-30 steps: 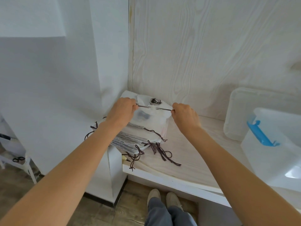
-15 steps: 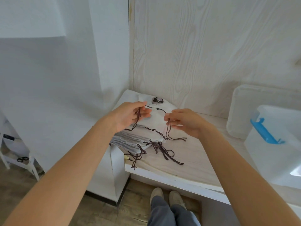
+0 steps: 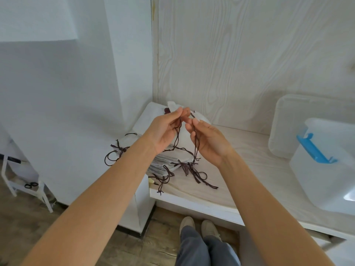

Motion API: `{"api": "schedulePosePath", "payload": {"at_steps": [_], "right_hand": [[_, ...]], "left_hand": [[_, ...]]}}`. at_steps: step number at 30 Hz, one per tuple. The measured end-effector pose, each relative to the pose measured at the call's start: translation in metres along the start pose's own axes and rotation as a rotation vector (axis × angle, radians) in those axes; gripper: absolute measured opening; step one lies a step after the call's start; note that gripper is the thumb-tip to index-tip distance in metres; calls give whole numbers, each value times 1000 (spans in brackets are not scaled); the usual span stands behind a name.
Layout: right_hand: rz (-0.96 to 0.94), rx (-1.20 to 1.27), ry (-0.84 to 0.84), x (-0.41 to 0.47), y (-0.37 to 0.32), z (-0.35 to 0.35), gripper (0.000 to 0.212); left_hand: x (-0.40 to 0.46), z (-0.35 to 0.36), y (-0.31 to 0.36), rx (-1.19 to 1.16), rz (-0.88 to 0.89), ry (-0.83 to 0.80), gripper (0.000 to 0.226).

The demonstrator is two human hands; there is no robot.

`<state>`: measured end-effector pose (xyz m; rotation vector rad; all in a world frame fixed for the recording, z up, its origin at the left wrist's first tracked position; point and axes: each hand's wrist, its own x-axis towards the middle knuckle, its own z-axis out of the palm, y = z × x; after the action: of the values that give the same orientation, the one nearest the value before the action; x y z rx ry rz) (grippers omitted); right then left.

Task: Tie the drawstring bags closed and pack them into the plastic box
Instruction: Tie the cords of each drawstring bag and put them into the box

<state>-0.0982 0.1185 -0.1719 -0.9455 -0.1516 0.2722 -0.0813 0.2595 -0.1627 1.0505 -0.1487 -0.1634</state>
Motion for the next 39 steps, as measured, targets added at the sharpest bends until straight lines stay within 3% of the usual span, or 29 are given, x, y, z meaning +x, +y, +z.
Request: {"api": "schedulePosePath", "payload": {"at_steps": [6,11,16,18,24,26,32,39], "right_hand": [[-63,-101,12,-3,-3,2,15],[-111,-142,-22,-5,-7,8,12],[-86,-201,-93,-1,-6,10,12],[-105,-344,-72,-1,-7,7,12],[-354,-1350,104,-4,-19,-1,10],[-499,-1576,162,-1,-16,-6,11],[-709,-1799,-213,4,-10,-14,10],[-768,-1700,-243,17,-2,-18,5]], "left_hand": [[-1,8,-3,59,49,64,25],[-1,14,-2,40,114,108,15],[-5,20,-1,189,147,138,10],[-4,17,-1,256,162,166,9],[-9,10,-2,384,73,157,13],[-12,10,-2,419,30,129,15],[-15,14,8,521,-13,100,25],[-14,9,18,656,46,31,21]]}}
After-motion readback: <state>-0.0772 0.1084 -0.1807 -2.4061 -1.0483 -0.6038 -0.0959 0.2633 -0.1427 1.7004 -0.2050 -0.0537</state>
